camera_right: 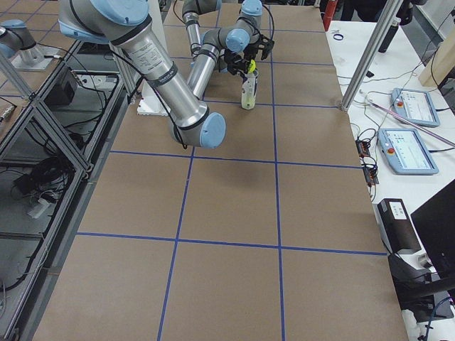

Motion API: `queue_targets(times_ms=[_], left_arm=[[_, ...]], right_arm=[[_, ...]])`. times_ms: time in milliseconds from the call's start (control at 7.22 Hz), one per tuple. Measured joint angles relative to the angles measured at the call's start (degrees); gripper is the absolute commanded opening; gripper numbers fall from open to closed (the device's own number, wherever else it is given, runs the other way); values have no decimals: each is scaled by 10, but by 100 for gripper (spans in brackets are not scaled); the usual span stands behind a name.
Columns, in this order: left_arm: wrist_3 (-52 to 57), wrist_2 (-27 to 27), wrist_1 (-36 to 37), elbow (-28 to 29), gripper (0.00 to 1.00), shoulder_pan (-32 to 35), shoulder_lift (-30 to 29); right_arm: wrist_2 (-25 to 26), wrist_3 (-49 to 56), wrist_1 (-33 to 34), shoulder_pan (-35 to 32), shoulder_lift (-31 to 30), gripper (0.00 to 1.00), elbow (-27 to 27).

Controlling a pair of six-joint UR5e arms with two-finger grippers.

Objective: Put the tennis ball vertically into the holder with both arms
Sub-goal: 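Lower the second ball into the tube and open the right gripper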

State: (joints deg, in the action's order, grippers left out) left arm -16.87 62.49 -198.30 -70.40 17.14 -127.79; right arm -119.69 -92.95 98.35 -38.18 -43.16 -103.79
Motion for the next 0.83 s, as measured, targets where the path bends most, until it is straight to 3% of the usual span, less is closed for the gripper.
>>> queue_targets(times_ms=[139, 277, 416, 554, 831], left_arm=[[0, 0, 0, 0, 86, 0, 0], [0, 0, -1, 0, 86, 0, 1], [0, 0, -1, 0, 86, 0, 1], [0, 0, -1, 0, 86, 0, 1], [0, 0, -1, 0, 86, 0, 1]], right_arm=[[2, 0, -9, 1, 5, 0, 12], [4, 0, -13, 1, 6, 27, 18], [5, 0, -15, 2, 5, 83, 21], [5, 0, -15, 4, 3, 98, 21], [14, 0, -16, 10, 2, 99, 21]])
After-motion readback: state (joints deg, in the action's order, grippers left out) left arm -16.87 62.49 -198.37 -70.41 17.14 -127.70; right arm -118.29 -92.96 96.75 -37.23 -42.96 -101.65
